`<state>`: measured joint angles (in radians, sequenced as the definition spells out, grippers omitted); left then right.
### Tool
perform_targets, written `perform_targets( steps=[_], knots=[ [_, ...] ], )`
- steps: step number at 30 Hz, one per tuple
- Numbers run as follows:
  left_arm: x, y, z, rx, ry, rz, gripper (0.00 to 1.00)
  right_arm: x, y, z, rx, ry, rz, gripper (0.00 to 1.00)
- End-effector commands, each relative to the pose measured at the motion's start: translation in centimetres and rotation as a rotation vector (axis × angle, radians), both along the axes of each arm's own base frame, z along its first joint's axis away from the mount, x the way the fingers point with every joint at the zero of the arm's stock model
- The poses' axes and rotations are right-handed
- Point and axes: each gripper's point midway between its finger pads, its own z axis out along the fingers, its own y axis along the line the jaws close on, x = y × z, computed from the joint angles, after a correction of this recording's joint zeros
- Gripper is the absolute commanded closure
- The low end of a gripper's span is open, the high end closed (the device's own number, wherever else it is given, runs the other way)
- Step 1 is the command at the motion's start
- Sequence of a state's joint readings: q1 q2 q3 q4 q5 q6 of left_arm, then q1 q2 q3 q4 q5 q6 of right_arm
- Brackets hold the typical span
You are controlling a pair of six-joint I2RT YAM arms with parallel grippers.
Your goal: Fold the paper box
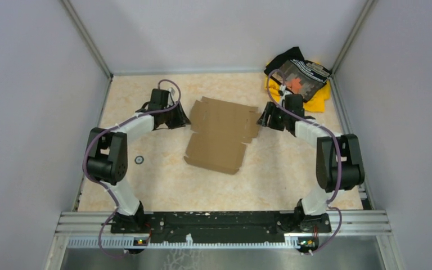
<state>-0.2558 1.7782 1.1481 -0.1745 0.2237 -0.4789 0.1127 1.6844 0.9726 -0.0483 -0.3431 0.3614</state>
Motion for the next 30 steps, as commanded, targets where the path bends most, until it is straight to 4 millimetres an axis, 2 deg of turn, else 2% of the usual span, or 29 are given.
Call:
perform_targets(
  steps=[1,3,5,12,18,23,25,30],
  knots=[
    [-1.0,-1.0,-0.2,-0.054,-0.004,-0.038,0.60,-1.1,1.1,2.9,0.040,-0.084,-0.016,0.46],
    [-1.3,-1.1,-0.6,-0.064,0.004,-0.044,0.64,-2.3,1.7,2.4,0.056,-0.065,-0.009,0.50],
    [-1.7,-1.2,-1.0,-0.071,0.012,-0.046,0.68,-3.3,2.1,1.7,0.059,-0.041,-0.008,0.61],
    [-2.2,-1.4,-1.4,-0.076,0.018,-0.051,0.72,-5.3,3.9,-0.5,0.084,0.018,-0.003,0.72],
    [-2.4,-0.6,-2.5,-0.031,0.032,-0.025,0.75,-5.7,3.7,-1.5,0.037,0.037,-0.040,0.79],
    [-2.2,0.4,-3.3,0.026,0.042,0.001,0.79,-5.4,2.9,-1.6,-0.036,0.033,-0.069,0.90],
    [-2.0,0.5,-3.3,0.034,0.038,0.003,0.84,-5.8,2.6,-2.0,-0.072,0.053,-0.079,0.95],
    [-1.3,0.7,-3.9,0.063,0.054,0.004,0.94,-5.7,2.4,-2.9,-0.129,0.068,-0.087,0.96]
  ],
)
